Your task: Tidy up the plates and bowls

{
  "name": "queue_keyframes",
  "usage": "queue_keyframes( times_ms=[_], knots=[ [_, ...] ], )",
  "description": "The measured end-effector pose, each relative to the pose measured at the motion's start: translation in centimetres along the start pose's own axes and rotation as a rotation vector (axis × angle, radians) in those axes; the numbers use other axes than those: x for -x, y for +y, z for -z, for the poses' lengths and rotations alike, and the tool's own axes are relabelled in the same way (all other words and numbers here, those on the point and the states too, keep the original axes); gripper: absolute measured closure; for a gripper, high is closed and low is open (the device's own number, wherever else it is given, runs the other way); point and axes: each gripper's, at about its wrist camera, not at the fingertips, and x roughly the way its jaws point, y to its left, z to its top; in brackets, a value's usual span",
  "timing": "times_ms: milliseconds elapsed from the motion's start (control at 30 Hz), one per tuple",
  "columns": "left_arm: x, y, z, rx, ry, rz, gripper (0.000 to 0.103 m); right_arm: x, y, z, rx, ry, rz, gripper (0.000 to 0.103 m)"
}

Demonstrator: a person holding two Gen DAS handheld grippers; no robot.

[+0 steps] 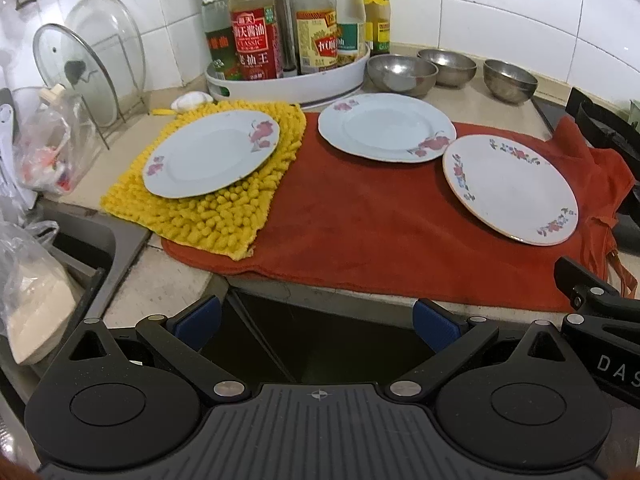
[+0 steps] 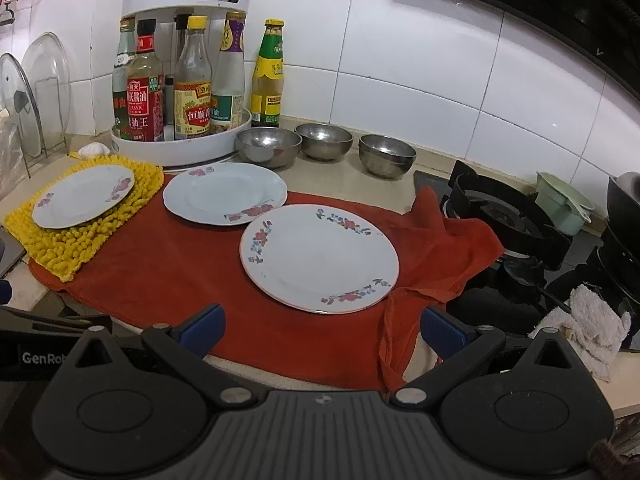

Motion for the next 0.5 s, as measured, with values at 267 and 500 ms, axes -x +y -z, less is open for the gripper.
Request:
queue_keyframes(
  times_ms=[267,500],
  knots=[
    [-0.30,-0.16,0.01,-0.004,0.016,0.015,0.000,-0.17,-0.03,0.17,0.011,0.019,0.013,0.003],
    [-0.38,-0.47,-0.31,-0.015,0.008,0.033,0.000,-0.36,-0.48,0.26,-0.001,0.022,0.029,0.003]
  ],
)
